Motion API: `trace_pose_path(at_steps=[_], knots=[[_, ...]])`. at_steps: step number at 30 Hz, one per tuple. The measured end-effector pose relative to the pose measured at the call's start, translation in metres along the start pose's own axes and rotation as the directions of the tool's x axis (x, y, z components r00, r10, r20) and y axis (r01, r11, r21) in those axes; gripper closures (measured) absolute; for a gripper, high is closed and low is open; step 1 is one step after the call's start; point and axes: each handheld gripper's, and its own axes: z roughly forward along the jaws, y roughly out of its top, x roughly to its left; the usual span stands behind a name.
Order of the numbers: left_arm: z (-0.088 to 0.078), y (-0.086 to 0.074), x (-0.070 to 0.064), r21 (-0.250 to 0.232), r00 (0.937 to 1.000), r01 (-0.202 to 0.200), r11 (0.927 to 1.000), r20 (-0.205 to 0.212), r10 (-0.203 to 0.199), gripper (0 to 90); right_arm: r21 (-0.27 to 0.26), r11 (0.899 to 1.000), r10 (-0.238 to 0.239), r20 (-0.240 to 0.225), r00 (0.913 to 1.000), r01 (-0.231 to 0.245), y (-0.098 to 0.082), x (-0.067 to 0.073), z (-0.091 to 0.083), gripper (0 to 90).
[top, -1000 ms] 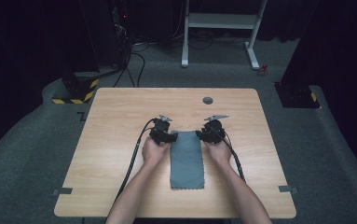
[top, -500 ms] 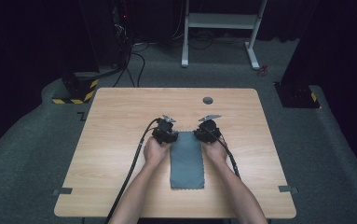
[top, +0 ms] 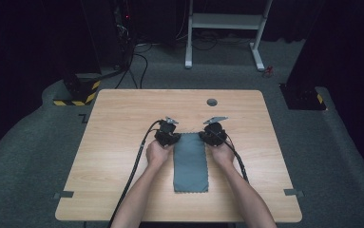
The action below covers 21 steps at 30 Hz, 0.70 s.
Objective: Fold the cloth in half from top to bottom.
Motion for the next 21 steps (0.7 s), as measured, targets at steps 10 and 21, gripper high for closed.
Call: trace_pose_path(at_steps=[10, 21], knots=[[-0.012, 0.010, 0.005, -0.044, 0.9984, -0.003, 0.9990, 0.056, 0.006, 88.5, -0.038, 0.999, -0.029, -0.018, 0.9994, 0.028, 0.006, 0.000, -0.022, 89.2], [-0.023, 0.043, 0.002, -0.074, 0.9979, -0.061, 0.9954, 0.017, 0.063, 88.7, -0.060, 0.998, -0.015, 0.022, 0.9996, 0.017, 0.031, -0.010, -0.035, 89.5]])
